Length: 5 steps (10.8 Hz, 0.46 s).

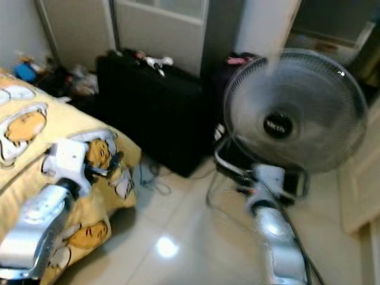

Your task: Clean up the room

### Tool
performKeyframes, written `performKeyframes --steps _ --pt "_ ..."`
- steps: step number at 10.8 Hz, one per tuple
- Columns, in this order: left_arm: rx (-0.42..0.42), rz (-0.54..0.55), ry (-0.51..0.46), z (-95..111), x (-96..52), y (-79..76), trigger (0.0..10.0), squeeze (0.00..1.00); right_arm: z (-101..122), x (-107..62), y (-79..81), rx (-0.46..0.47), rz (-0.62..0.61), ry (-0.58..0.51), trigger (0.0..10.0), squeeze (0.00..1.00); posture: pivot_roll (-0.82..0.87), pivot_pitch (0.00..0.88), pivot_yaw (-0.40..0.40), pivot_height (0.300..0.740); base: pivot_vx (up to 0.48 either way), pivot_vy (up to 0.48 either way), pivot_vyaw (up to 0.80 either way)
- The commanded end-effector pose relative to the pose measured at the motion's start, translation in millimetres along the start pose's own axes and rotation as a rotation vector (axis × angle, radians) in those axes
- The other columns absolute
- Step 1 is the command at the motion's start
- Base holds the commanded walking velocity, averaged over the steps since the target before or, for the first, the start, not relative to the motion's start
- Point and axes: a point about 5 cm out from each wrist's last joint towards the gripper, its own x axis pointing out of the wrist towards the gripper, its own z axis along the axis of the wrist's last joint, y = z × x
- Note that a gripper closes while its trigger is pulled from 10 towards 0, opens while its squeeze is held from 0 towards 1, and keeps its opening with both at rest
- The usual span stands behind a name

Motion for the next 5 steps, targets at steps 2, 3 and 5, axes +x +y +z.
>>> performKeyframes --steps 2,3,5 --pt "0.015 0.024 0.002 2.2 -0.8 7.2 10.0 0.00 5.4 2.8 10.3 0.003 0.027 -0.021 10.0 0.00 0.12 0.000 -0.047 0.740 0.461 0.000 0.00" --pt "0.015 0.024 0.003 1.7 -0.6 6.7 10.0 0.00 4.3 2.8 9.3 -0.001 0.026 -0.013 10.0 0.00 0.12 0.000 -0.047 0.740 0.461 0.000 -0.59" --pt "0.016 0.024 0.015 -2.7 -1.8 6.5 10.0 0.00 5.5 2.2 7.2 0.002 0.018 -0.017 10.0 0.00 0.10 0.000 -0.035 0.740 0.461 0.000 -0.76"
